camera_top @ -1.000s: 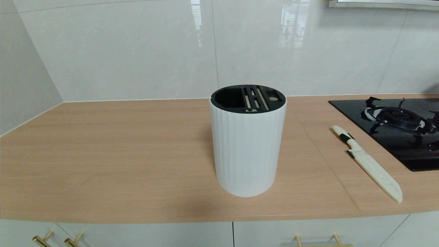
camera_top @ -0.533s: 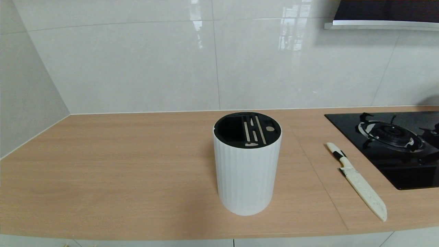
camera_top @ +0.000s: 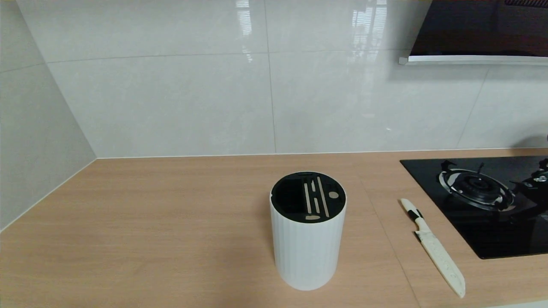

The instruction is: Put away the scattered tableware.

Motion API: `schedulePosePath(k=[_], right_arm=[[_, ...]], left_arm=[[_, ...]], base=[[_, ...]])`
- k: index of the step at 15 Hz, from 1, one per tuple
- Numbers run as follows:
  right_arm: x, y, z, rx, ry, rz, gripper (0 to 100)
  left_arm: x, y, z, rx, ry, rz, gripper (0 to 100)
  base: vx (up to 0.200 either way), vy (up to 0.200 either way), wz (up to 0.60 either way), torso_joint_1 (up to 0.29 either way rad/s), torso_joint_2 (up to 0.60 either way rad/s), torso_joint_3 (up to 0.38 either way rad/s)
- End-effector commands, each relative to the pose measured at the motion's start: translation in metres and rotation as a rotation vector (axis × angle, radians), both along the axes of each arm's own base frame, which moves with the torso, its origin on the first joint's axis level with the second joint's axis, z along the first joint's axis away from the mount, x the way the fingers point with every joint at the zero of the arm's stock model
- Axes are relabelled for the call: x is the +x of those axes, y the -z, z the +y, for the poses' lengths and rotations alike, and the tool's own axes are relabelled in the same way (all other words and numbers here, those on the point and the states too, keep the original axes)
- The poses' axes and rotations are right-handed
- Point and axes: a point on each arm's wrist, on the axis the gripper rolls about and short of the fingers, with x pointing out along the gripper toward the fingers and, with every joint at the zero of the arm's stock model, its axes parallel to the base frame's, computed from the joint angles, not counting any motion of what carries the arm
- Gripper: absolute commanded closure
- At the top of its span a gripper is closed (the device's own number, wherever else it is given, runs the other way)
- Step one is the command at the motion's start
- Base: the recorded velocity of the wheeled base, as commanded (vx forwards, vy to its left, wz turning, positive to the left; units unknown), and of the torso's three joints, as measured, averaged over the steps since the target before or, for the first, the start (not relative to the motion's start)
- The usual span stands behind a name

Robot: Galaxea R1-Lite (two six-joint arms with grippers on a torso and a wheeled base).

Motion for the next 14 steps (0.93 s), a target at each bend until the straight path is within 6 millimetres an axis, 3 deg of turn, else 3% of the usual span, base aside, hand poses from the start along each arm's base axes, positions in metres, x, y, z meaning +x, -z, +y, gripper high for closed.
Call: schedulePosePath(k=[1, 6, 13, 14], right_arm=[[0.000, 0.000, 0.000, 0.000, -0.001, 0.002, 0], [0.000, 0.000, 0.000, 0.000, -0.001, 0.002, 0], [0.000, -0.001, 0.000, -0.039, -0.004, -0.003, 0], [-0.005, -0.023, 0.000, -0.039, -0.018, -0.068, 0]], left_arm=[[0.000, 0.000, 0.000, -0.001, -0.001, 0.001, 0], [0.000, 0.000, 0.000, -0.001, -0.001, -0.001, 0], [0.000, 0.000, 0.000, -0.001, -0.001, 0.001, 0], [0.000, 0.000, 0.000, -0.001, -0.001, 0.001, 0]], base=[[0.000, 0.000, 0.00, 0.276, -0.61, -0.334], [0.000, 0.000, 0.00, 0.219, -0.48, -0.258], [0.000, 0.000, 0.00, 0.008, -0.02, -0.009], [0.000, 0.000, 0.00, 0.000, 0.00, 0.000]])
